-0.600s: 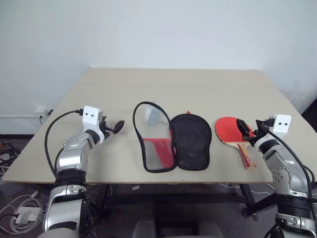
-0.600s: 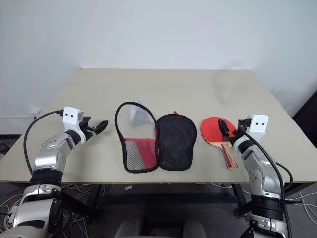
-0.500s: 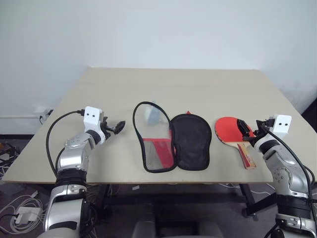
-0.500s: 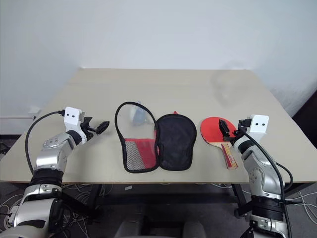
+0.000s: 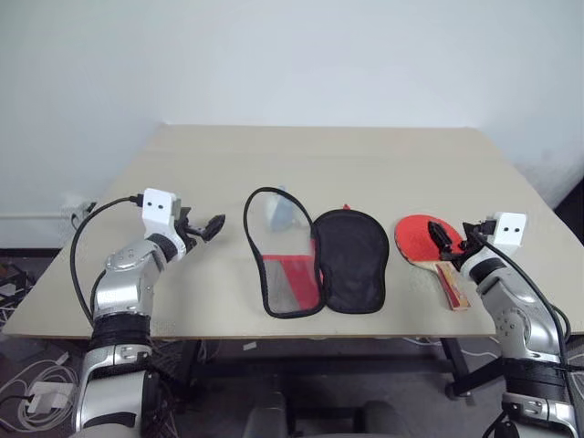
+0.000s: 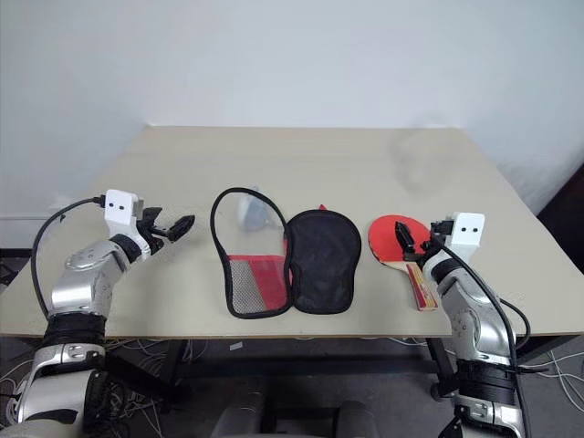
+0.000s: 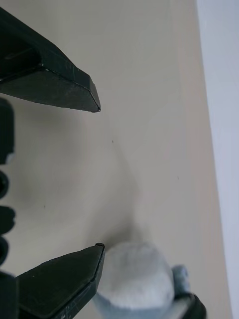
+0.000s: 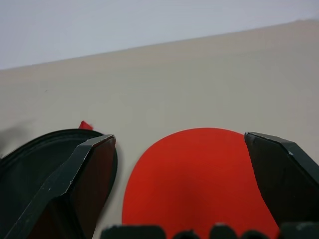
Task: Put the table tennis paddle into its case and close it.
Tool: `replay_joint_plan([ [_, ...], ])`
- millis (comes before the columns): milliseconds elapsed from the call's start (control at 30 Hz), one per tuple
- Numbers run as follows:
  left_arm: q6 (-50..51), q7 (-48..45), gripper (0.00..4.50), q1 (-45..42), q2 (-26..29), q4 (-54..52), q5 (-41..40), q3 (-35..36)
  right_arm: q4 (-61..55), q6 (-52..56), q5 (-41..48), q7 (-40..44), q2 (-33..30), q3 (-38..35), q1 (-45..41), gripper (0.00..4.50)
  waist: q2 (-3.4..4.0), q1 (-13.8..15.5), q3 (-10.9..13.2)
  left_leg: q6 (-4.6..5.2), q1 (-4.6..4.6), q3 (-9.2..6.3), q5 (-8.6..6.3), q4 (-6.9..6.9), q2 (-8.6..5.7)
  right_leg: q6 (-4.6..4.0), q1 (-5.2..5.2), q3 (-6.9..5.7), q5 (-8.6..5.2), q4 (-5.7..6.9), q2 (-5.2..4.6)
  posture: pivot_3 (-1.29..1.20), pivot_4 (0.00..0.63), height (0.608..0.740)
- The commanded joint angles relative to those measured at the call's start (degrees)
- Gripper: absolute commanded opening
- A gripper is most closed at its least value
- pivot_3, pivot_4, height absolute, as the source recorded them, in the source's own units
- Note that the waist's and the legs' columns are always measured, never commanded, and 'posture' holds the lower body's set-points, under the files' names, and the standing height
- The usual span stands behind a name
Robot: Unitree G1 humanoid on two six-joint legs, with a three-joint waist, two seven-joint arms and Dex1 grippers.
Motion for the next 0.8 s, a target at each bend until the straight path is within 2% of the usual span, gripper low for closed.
replay_joint_plan([
  [33,2.9,-2.6,4.5,-0.2,2.1,-5.5,-3.3,1.9,-0.6,-1.6,-0.4,0.3,-0.9,-0.8,-3.1,4.48,0.0,0.0,0.0,0.0,0.0,0.0,0.0,0.0,0.0,0.0,0.0,0.0,0.0,0.0,0.0,0.0,0.0,0.74],
  [200,5.5,-7.9,4.5,-0.4,3.6,-9.1,-6.0,0.8,-0.3,-1.8,-0.3,0.5,-1.5,-1.6,-4.2,4.48,0.0,0.0,0.0,0.0,0.0,0.01,0.0,0.0,0.0,0.0,0.01,-0.01,-0.01,0.0,-0.01,0.0,0.0,0.74],
  [400,5.8,-10.3,4.5,-3.2,2.9,-8.0,-5.6,-1.6,0.0,-2.2,-0.9,-0.7,-1.6,-2.4,-4.6,4.48,0.0,0.0,0.0,0.0,0.0,0.01,0.0,0.0,0.0,0.0,0.01,-0.01,0.0,0.01,0.0,0.0,0.0,0.74],
  [600,5.8,-17.0,4.5,-5.5,3.8,-10.3,-6.9,-4.1,0.6,-3.1,-5.3,-1.4,-2.2,-0.4,-2.4,4.48,0.0,0.0,0.0,-0.01,0.0,0.02,0.01,0.0,0.0,0.01,0.0,-0.01,-0.01,0.0,0.0,0.0,0.0,0.74],
  [800,5.4,-23.2,4.5,-9.2,2.7,-9.6,-7.1,-7.7,-4.0,-0.4,-4.2,-3.7,-1.6,-1.9,0.2,4.48,0.0,0.1,0.0,0.01,0.0,0.03,0.03,0.03,0.0,0.0,0.04,0.0,-0.01,0.0,0.0,0.0,0.0,0.74],
])
